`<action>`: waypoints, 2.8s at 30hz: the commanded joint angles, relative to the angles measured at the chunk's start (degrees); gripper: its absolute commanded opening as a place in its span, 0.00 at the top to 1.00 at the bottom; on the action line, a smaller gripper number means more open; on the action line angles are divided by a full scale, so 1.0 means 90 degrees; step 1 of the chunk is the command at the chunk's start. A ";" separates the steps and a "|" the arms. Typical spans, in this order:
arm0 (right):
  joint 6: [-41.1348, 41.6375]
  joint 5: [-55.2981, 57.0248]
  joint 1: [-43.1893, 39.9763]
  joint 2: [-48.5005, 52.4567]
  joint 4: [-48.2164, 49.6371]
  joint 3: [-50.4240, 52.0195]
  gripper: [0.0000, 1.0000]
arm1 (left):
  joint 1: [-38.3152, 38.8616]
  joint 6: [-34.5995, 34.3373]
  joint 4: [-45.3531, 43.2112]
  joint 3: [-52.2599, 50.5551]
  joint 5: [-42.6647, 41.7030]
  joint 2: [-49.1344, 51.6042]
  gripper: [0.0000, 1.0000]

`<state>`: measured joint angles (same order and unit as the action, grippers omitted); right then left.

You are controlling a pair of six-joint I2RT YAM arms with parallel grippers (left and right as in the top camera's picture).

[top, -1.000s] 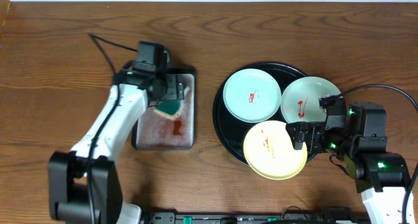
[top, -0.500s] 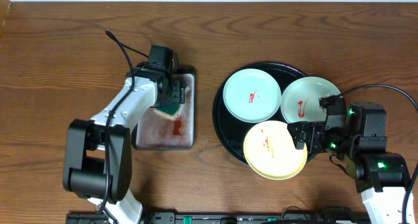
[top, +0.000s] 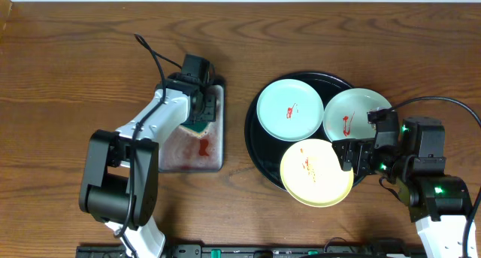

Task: Clean dirty plates on tray and stack at the side
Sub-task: 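Reach the left gripper to the green sponge in the dark tray, then grasp the green sponge with the left gripper and dip it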

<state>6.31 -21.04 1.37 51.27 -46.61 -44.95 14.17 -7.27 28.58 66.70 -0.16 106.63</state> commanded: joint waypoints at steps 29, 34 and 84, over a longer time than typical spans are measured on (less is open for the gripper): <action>-0.0063 -0.0024 0.0066 0.0007 0.0061 -0.0107 0.24 | -0.0180 -0.0680 0.0279 -0.0221 -0.0095 -0.0505 0.59; -0.0063 -0.0024 0.0066 0.0007 0.0063 -0.0107 0.24 | 0.0002 -0.0406 0.0117 -0.0221 -0.0095 -0.0389 0.59; -0.0063 -0.0024 0.0066 0.0007 0.0228 -0.0107 0.21 | 0.0126 -0.0168 0.0209 -0.0321 -0.0117 -0.0313 0.40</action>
<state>6.28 -21.04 1.37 51.27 -44.73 -44.95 14.85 -9.15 30.61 63.94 -0.30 103.61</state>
